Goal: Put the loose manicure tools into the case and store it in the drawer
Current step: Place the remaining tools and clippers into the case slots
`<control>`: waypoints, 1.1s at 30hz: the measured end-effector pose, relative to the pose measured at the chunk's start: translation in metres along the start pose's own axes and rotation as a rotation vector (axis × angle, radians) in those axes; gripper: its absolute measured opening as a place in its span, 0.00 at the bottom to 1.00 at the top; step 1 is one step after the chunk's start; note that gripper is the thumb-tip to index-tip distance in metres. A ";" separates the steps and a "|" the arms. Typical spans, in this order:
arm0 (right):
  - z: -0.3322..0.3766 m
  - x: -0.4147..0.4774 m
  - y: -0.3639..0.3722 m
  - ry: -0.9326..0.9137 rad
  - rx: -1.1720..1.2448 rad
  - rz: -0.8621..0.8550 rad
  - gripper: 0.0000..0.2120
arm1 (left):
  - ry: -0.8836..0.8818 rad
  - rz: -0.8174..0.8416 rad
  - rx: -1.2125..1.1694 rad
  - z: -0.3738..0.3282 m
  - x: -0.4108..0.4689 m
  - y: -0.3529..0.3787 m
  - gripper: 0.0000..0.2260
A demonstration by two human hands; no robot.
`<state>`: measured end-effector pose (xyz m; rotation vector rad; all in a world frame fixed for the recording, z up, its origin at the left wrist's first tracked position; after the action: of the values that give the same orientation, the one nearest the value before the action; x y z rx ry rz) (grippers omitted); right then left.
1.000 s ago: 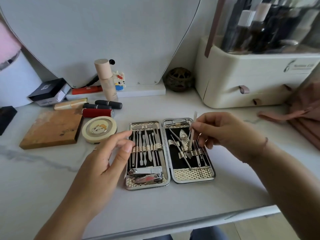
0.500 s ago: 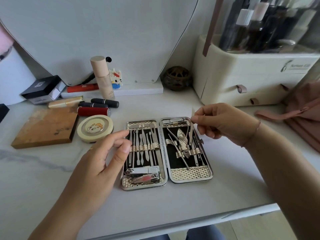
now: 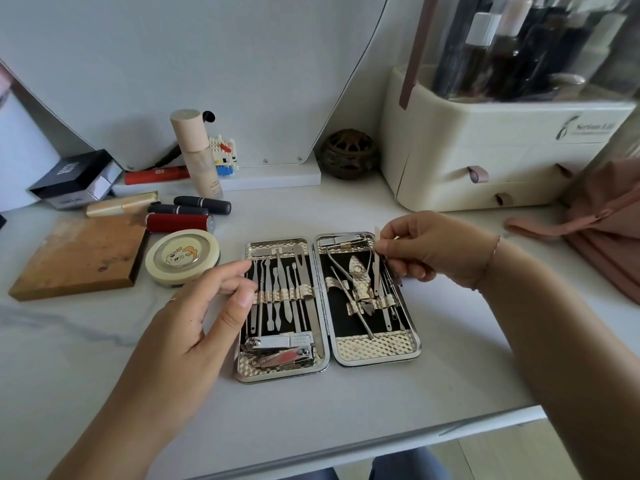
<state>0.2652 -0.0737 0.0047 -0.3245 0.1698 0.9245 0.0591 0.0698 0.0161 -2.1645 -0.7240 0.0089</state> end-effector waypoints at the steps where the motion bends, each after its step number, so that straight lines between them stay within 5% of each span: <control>1: 0.000 0.001 0.000 0.007 0.002 0.005 0.12 | -0.001 0.001 -0.003 0.000 0.000 0.000 0.23; 26: -0.001 -0.005 -0.002 -0.017 -0.067 -0.078 0.05 | 0.007 -0.008 -0.010 -0.001 0.001 0.001 0.24; 33: -0.004 -0.009 -0.012 -0.014 -0.110 -0.145 0.14 | 0.006 -0.001 -0.015 0.000 0.001 0.001 0.23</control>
<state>0.2691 -0.0887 0.0056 -0.4266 0.0815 0.7934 0.0606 0.0695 0.0154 -2.1774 -0.7238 -0.0041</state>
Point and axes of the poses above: each hand's wrist, its own x-axis towards the middle knuckle, its own y-axis out of the palm, z = x × y, the point moved 10 cm from there along x, towards the middle knuckle, and after that the axes turned 13 degrees about x, right-handed, at the moved point
